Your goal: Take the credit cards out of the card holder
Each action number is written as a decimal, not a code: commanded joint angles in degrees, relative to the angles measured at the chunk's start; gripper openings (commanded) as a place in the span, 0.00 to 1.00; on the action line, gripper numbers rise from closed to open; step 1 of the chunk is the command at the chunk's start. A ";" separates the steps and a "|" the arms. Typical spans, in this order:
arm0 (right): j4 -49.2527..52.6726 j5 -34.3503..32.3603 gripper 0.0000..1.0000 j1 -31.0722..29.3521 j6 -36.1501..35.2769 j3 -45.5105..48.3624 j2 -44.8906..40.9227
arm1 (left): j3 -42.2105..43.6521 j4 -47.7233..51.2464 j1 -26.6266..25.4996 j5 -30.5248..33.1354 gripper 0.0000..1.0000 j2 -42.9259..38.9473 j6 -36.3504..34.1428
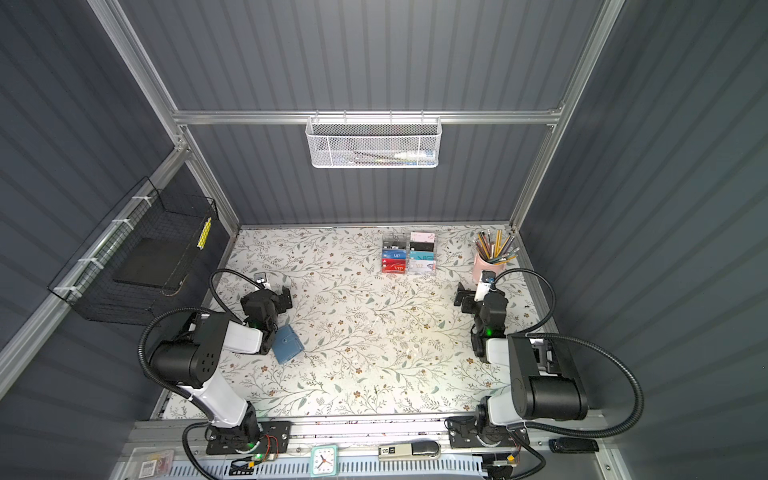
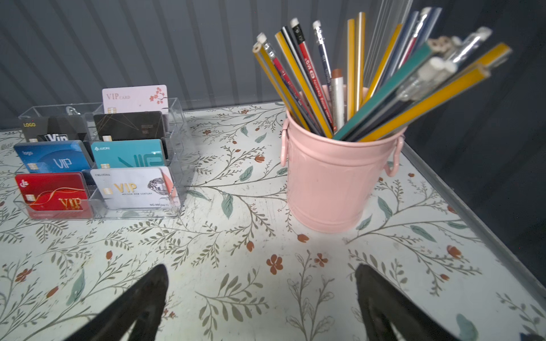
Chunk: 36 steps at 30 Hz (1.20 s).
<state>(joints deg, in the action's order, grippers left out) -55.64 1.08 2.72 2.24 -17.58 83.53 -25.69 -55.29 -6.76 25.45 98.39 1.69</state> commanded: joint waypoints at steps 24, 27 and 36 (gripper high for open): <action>48.11 0.32 0.99 -2.65 27.91 -15.44 -31.21 | -20.33 52.41 -11.37 -11.00 1.00 -26.27 16.07; 53.33 1.73 0.99 -6.98 24.50 -19.59 -27.46 | -21.76 57.26 -11.91 -14.98 1.00 -24.54 23.54; 56.50 -4.53 0.99 -26.04 14.84 -25.38 -13.79 | -16.59 71.47 -11.96 -13.48 1.00 -32.57 37.60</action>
<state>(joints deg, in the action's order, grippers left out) -1.91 -3.70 -21.96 20.10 -41.36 67.20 -44.21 6.61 -18.72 10.35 70.04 31.31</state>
